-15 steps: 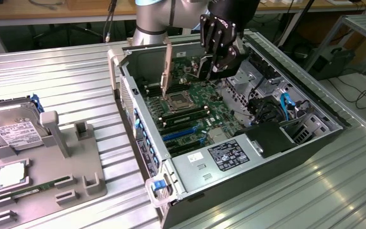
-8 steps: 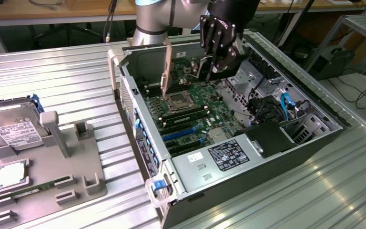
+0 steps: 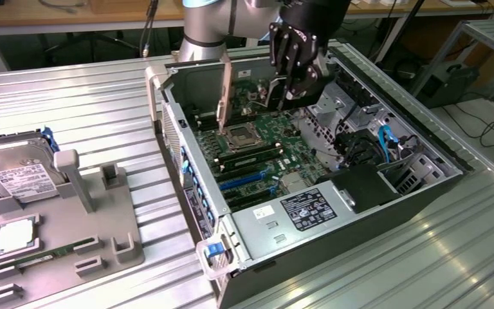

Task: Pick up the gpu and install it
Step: 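Insert the gpu into the slot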

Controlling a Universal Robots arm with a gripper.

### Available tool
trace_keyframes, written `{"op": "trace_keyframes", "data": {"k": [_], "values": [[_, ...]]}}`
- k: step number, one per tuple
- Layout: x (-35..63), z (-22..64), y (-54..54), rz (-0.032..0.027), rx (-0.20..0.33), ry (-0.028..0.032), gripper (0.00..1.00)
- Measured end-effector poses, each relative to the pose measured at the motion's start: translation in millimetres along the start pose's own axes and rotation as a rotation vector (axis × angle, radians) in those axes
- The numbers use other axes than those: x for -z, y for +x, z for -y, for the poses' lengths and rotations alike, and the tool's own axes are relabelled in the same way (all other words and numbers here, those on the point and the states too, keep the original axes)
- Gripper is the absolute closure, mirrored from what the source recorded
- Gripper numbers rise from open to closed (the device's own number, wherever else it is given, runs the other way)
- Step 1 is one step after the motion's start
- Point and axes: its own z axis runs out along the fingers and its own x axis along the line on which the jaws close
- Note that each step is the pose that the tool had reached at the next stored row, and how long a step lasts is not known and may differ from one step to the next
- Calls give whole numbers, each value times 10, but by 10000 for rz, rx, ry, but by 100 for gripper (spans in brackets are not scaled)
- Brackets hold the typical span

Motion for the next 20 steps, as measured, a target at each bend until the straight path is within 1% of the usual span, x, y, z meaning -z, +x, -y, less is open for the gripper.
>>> {"op": "trace_keyframes", "data": {"k": [6,20], "values": [[-32,0,0,-1,0,-11,72],[-65,1,-1,-3,0,-36,72]]}}
